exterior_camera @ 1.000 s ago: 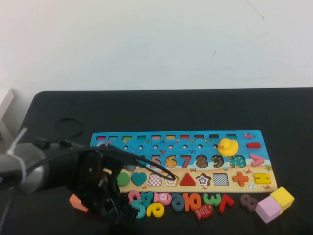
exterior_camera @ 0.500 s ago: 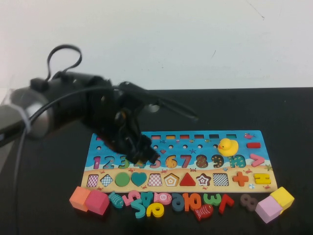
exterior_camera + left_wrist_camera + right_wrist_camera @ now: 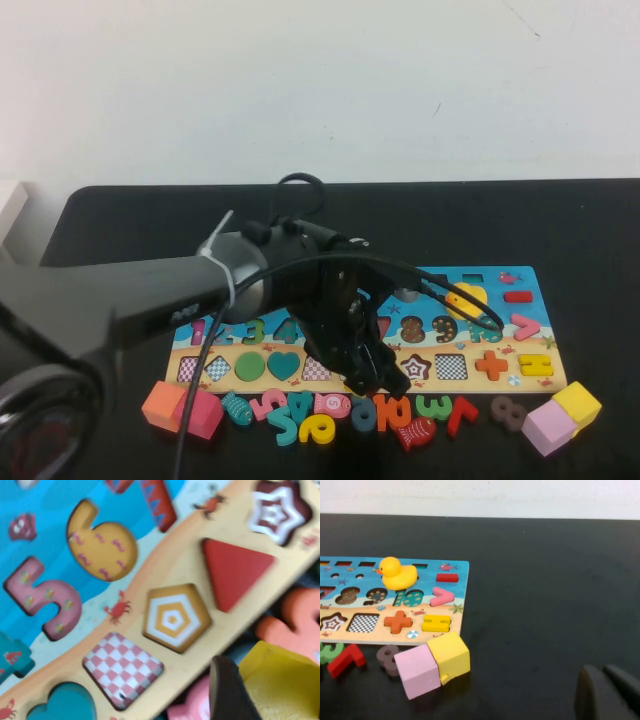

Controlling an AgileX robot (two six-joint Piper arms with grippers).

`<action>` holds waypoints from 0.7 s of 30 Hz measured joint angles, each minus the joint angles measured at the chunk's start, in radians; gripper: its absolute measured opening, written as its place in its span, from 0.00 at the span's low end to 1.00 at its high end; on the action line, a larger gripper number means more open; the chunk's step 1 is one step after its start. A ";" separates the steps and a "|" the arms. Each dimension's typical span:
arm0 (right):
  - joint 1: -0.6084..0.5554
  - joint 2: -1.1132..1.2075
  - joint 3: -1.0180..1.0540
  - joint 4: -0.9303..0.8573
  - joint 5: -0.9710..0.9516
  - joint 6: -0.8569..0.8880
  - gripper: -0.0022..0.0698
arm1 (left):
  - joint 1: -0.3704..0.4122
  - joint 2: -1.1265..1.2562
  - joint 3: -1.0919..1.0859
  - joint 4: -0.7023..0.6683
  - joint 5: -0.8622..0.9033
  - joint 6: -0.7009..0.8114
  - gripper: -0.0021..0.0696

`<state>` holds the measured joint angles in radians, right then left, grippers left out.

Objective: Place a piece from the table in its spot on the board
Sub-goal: Place the "Pentagon" into the hole of the Pentagon

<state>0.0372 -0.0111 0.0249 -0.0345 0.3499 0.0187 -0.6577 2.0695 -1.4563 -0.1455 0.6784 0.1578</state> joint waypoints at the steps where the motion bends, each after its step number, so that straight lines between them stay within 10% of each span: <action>1: 0.000 0.000 0.000 0.000 0.000 0.000 0.06 | 0.000 0.011 -0.005 0.004 -0.006 -0.024 0.46; 21: 0.000 0.000 0.000 0.000 0.000 0.000 0.06 | 0.027 0.102 -0.051 0.065 -0.083 -0.216 0.46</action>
<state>0.0372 -0.0111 0.0249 -0.0345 0.3499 0.0187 -0.6307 2.1715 -1.5073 -0.0809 0.5950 -0.0582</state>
